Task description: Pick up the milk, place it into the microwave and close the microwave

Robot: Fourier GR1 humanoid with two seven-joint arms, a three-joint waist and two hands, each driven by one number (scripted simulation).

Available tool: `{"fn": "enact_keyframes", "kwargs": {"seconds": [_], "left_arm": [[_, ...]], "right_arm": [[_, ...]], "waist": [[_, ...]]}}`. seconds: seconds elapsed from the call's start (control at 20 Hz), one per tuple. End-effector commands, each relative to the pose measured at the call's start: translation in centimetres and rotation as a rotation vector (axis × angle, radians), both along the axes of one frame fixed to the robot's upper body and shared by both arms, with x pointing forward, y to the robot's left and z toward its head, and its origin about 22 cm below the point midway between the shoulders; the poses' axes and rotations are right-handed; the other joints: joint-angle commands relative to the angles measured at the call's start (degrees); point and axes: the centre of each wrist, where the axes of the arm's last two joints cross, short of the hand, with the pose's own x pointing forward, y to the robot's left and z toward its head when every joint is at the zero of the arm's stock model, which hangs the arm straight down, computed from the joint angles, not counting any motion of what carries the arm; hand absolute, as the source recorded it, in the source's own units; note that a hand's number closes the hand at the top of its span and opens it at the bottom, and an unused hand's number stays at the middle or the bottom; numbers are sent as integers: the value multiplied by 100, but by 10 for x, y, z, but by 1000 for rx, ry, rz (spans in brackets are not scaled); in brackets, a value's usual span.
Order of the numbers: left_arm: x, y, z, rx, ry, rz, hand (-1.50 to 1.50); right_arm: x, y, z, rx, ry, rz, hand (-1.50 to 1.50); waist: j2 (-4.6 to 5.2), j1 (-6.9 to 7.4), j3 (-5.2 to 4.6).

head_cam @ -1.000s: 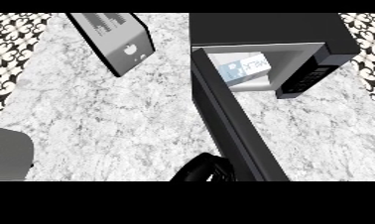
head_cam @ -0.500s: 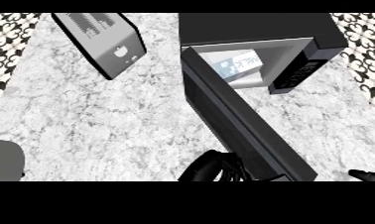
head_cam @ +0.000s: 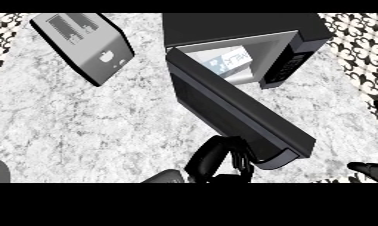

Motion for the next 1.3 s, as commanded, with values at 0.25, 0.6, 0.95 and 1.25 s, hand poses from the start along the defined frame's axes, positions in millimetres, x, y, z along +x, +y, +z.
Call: {"fn": "enact_keyframes", "kwargs": {"seconds": [0.25, 0.6, 0.95, 1.25], "left_arm": [[41, -22, 46, -95, -155, 62, 150], [69, -29, 72, -122, -201, 123, 150], [94, -36, 99, -121, -229, 180, 150], [111, -38, 114, -120, -248, 217, 150]], "right_arm": [[24, 11, 25, 27, -68, 192, -150], [49, 14, 57, 16, -135, 224, -150], [63, 22, 76, 25, -159, 302, -150], [78, 31, 95, 42, -190, 360, -150]], "waist": [[86, -459, -4], [196, -727, 18], [259, -1031, 47], [372, -1202, 57]]}}
